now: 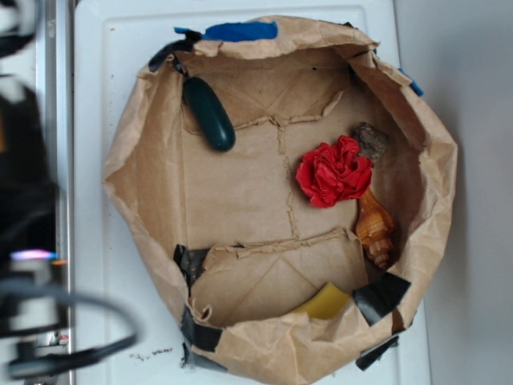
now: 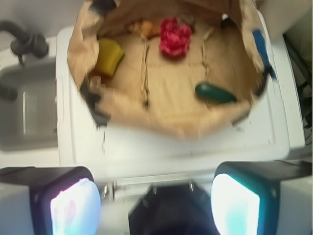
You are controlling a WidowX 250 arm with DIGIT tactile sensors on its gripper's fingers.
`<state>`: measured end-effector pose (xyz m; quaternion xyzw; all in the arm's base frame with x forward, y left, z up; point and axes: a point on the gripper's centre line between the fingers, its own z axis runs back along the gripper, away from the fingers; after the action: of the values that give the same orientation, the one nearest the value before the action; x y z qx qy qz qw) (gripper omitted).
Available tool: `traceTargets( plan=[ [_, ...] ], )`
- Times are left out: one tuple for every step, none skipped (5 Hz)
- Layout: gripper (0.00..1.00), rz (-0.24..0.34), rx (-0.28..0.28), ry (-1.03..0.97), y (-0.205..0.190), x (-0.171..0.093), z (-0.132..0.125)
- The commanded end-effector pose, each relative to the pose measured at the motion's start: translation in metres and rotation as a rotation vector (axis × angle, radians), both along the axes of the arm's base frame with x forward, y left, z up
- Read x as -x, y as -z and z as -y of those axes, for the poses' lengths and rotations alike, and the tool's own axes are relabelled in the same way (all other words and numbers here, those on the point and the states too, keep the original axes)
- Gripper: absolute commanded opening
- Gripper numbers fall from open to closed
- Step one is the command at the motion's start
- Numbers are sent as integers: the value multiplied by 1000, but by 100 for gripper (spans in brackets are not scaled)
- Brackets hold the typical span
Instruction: Grab the plastic pickle.
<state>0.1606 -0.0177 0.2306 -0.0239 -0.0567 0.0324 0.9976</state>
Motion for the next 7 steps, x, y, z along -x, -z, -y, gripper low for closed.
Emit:
traceTargets(
  plan=[
    [100, 117, 57, 247, 2, -52, -12],
    [100, 108, 92, 495, 16, -57, -17],
    [100, 75, 183, 656, 11, -56, -17],
    [100, 75, 183, 656, 11, -56, -17],
    [100, 75, 183, 656, 11, -56, -17],
    [100, 75, 183, 656, 11, -56, -17],
    [100, 115, 89, 754, 50, -81, -23]
  ],
)
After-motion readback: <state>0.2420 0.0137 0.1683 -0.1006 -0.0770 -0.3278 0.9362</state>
